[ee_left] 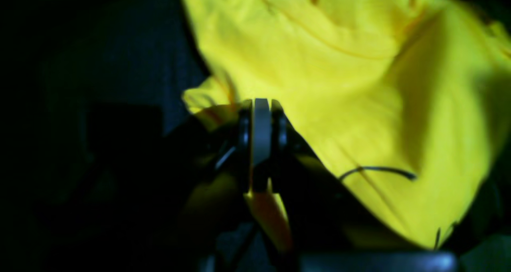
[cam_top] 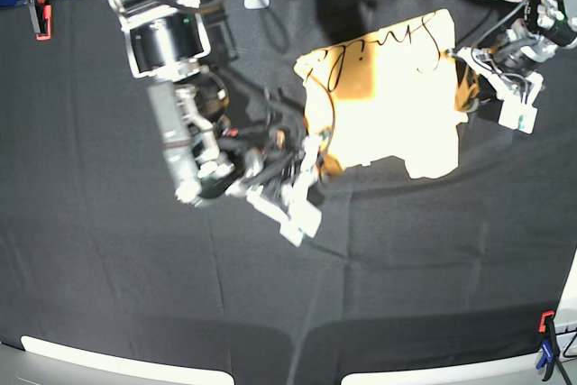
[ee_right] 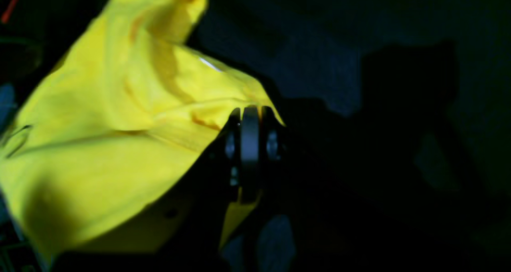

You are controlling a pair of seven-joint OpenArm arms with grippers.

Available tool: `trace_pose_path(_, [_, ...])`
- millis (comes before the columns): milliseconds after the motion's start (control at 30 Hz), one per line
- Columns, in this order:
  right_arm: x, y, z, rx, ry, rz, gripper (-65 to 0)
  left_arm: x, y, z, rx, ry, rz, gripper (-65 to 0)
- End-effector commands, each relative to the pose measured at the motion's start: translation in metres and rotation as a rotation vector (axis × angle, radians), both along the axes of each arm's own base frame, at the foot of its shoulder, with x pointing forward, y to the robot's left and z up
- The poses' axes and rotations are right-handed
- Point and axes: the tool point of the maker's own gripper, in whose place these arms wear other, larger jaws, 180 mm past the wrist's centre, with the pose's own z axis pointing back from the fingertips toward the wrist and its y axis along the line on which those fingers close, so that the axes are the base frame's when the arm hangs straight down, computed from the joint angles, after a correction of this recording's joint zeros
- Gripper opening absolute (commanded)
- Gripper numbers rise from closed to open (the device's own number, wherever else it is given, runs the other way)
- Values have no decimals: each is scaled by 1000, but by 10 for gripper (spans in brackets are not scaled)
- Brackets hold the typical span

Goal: Layout the t-shirt on the table in an organized manner, then fold the t-shirt properly
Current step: 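Release the shirt and raise both grippers away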

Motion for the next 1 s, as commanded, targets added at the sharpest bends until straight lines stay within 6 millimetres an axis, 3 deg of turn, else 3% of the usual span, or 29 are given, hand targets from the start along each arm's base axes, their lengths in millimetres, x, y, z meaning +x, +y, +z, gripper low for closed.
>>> trace_pose_path(0, [13, 2, 12, 9, -48, -4, -650, 7, -1, 15, -14, -56, -7, -650])
trace_pose_path(33, [13, -1, 6, -11, -41, -4, -624, 7, -3, 18, -23, -65, -16, -650])
trace_pose_path(133, [14, -6, 3, -32, -45, -7, -415, 10, -11, 31, -58, -103, -40, -650])
trace_pose_path(200, [19, -5, 8, -28, -58, -7, -385, 12, -13, 40, -56, -129, -50, -619])
trace_pose_path(367, [24, 0, 40, -9, -111, 27, -387, 14, -14, 57, -37, -176, -57, -595])
trace_pose_path(467, [19, -4, 55, -43, -161, 29, -403, 10, -3, 59, -23, -178, -28, -631])
trace_pose_path(667, [11, -45, 83, 1, -238, -149, -565, -16, 37, 53, -8, -130, 84, -650])
trace_pose_path(767, [-12, -67, 86, 31, -209, -200, -650, -35, 56, 50, -21, -77, 139, -650])
trace_pose_path(867, [-42, -86, 84, 26, -190, -239, -650, -57, 72, 43, -6, -3, 178, -650])
trace_pose_path(967, [-81, -101, 69, -15, -139, -277, -650, -84, 82, 32, 18, 80, 198, -650])
